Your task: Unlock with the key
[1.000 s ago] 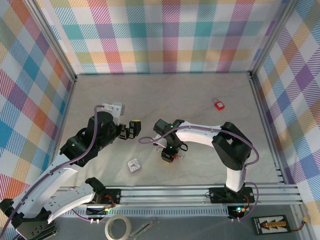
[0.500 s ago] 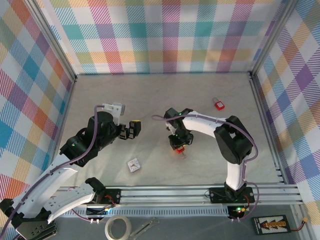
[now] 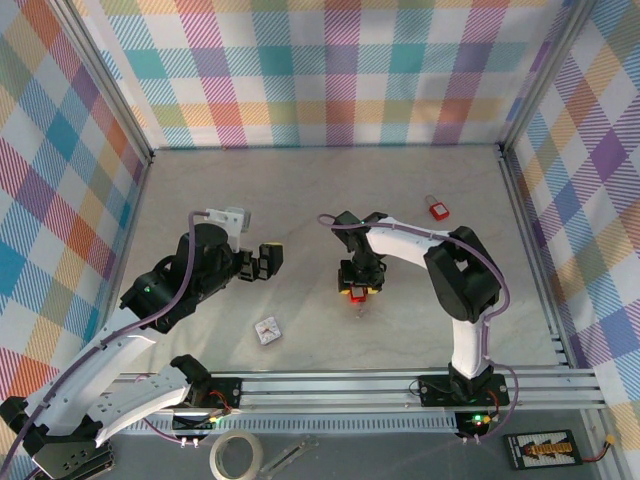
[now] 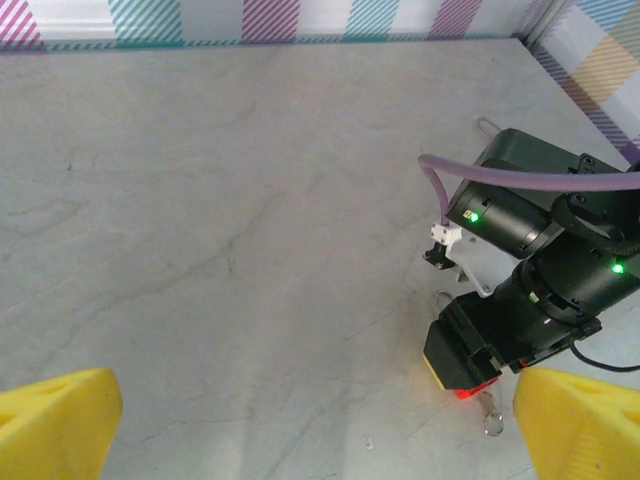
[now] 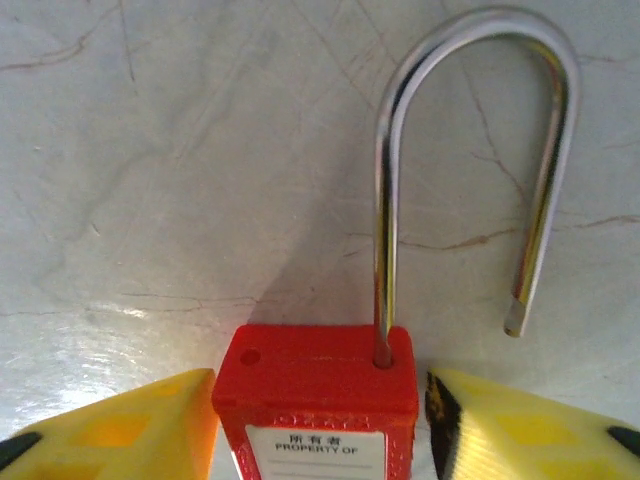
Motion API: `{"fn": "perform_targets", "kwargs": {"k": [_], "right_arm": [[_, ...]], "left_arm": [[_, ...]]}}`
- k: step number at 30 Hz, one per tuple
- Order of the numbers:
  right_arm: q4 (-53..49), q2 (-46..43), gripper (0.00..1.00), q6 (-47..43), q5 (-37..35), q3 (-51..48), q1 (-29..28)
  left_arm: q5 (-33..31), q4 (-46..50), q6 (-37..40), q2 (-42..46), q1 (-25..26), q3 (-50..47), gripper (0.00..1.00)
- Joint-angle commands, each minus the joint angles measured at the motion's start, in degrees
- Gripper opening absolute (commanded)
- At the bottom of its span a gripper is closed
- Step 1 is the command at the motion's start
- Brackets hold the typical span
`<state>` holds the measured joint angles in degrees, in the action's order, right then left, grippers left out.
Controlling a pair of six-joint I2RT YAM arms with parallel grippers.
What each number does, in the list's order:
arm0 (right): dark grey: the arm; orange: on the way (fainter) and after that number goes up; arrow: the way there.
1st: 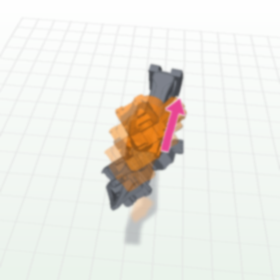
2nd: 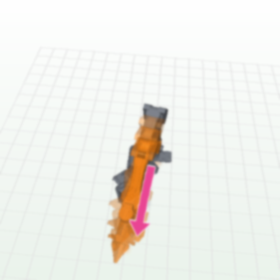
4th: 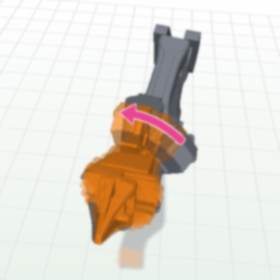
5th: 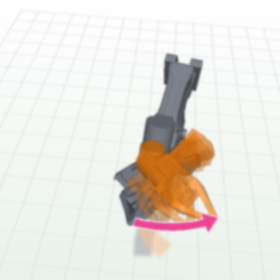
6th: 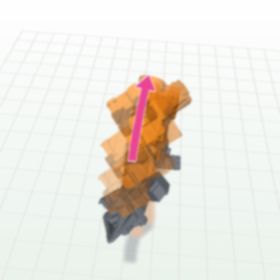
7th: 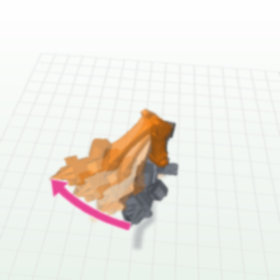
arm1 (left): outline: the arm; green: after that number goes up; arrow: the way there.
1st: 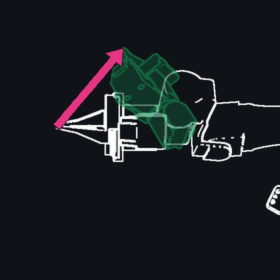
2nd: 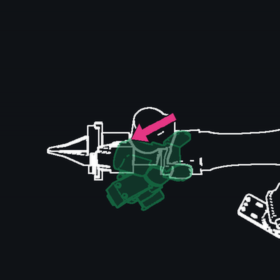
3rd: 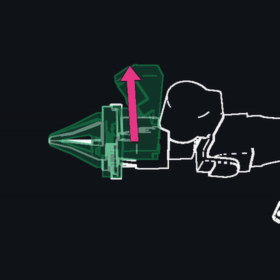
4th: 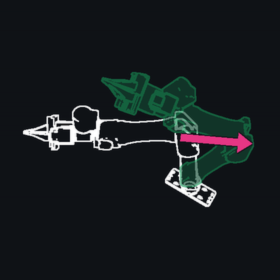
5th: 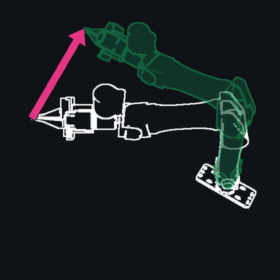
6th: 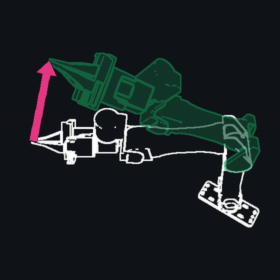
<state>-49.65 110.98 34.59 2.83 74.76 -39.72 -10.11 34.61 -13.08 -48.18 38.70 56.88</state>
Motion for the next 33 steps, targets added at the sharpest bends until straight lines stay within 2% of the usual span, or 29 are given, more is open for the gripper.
{"fn": "perform_targets", "kwargs": {"k": [1, 6, 13, 21, 24, 26, 29, 31, 33], "right_arm": [[0.05, 0.31, 0.64, 3.21, 1.3, 2.13, -0.27], [1.07, -5.06, 0.68, 4.59, 1.6, 1.66, -0.33], [0.98, -21.19, 0.83, 0.61, -0.08, -1.86, -0.26], [2.43, -38.63, 0.98, -9.5, 0.47, -7.3, 0.17], [4.5, -42.18, 0.99, -11.74, 3.72, -9.68, 0.66], [6.01, -43.82, 0.99, -12.82, 6.31, -11.31, 1.25], [6.71, -45.59, 0.99, -13.95, 8.71, -13.07, 2.42], [6.12, -46.25, 0.99, -14.41, 9.96, -13.71, 3.51], [5.34, -46.85, 0.99, -14.93, 11.23, -14.22, 4.55]], "left_arm": [[0.01, 1.8, -1.7, 1.14, -0.38, 0.66, 1.0], [-0.45, 4.09, -5.33, 1.65, -0.38, 1.75, 1.0], [-3.94, 10.18, -13.18, 2.05, -0.38, 1.87, 1.0], [-14.66, 23.17, -27.49, 3.73, -0.4, 0.25, 1.0], [-21.7, 31.77, -34.41, 5.03, -0.38, 0.79, 1.0], [-23.97, 34.49, -35.87, 6.0, -0.54, 0.18, 1.0], [-26.39, 40.81, -38.28, 4.46, -3.85, 0.16, 1.0], [-24.29, 42.31, -37.91, 3.56, -7.97, -0.31, 1.0], [-20.38, 39.88, -36.49, 3.62, -11.31, -1.64, 1.0]]}}
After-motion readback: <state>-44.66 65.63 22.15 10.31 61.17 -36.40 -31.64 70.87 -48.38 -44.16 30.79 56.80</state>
